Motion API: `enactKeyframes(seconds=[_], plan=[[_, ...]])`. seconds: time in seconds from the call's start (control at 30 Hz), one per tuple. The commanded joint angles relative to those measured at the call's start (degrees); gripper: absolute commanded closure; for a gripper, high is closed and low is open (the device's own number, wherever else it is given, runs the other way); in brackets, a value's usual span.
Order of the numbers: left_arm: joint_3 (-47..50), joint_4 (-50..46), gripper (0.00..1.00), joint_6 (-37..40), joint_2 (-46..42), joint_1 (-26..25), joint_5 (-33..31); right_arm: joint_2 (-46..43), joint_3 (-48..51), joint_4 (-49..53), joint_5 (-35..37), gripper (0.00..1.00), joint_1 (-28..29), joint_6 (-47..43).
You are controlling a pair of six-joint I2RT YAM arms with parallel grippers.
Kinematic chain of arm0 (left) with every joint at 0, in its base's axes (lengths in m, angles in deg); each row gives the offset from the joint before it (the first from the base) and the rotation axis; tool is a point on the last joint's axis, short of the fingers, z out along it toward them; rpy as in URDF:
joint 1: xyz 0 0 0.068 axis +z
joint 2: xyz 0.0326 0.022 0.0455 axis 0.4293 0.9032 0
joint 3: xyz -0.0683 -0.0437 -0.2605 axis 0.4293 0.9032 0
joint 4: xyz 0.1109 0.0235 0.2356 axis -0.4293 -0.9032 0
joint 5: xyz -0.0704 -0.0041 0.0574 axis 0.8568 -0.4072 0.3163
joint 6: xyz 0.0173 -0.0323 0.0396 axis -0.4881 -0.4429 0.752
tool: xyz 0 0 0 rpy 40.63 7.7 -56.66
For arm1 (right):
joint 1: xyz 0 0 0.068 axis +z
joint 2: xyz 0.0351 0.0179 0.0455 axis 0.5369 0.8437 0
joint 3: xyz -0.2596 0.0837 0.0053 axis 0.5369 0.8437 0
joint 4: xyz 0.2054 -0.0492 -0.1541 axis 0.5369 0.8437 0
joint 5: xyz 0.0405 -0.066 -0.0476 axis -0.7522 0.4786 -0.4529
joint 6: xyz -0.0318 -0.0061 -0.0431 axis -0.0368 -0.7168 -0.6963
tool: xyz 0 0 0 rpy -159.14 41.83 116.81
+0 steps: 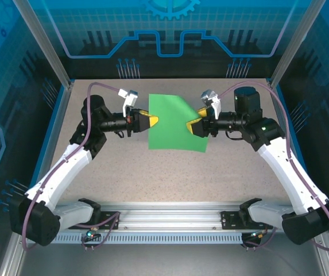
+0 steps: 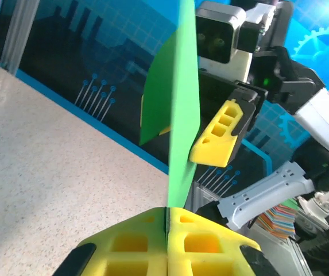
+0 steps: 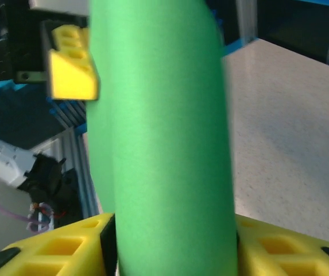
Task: Fold a paper plane with a square sheet of paper (fold left side to right side)
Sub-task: Place a square sheet of paper at the center of the table.
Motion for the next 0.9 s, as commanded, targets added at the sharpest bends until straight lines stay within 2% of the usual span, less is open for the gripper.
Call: enactKeyframes(seconds=[0.0, 0.07, 0.17, 0.33, 0.47, 0.63, 0.87], plan=[[0.0, -3.5, 0.95, -0.2, 0.6, -0.4, -4.6, -2.4, 2.1, -0.6, 10.6, 0.33, -1.9, 2.8], [1.3, -4.6, 0.94, -0.9, 1.4, -0.5, -6.8, -3.2, 3.8, -0.9, 14.9, 0.21, -2.5, 3.9], [2.6, -6.3, 0.95, -2.1, 3.4, -0.5, -9.1, -3.7, 5.9, -0.8, 19.4, 0.12, -3.1, 5.6], [3.8, -8.2, 0.96, -4.1, 9.3, -0.7, -10.9, -3.2, 9.2, -1.8, 24.7, 0.09, -3.3, 9.8], [4.3, -9.3, 0.96, -4.5, 15.4, -0.9, -12.6, -1.8, 13.5, -5.4, 23.6, 0.1, -3.2, 14.8], [3.7, -12.3, 0.96, -3.8, 22.5, -1.0, -16.2, 2.2, 16.9, -7.8, 22.3, 0.25, -2.4, 20.0], [1.1, -20.8, 0.97, -0.5, 30.1, -1.0, -22.4, 11.1, 20.7, -13.5, 21.8, 0.54, 1.3, 27.7]])
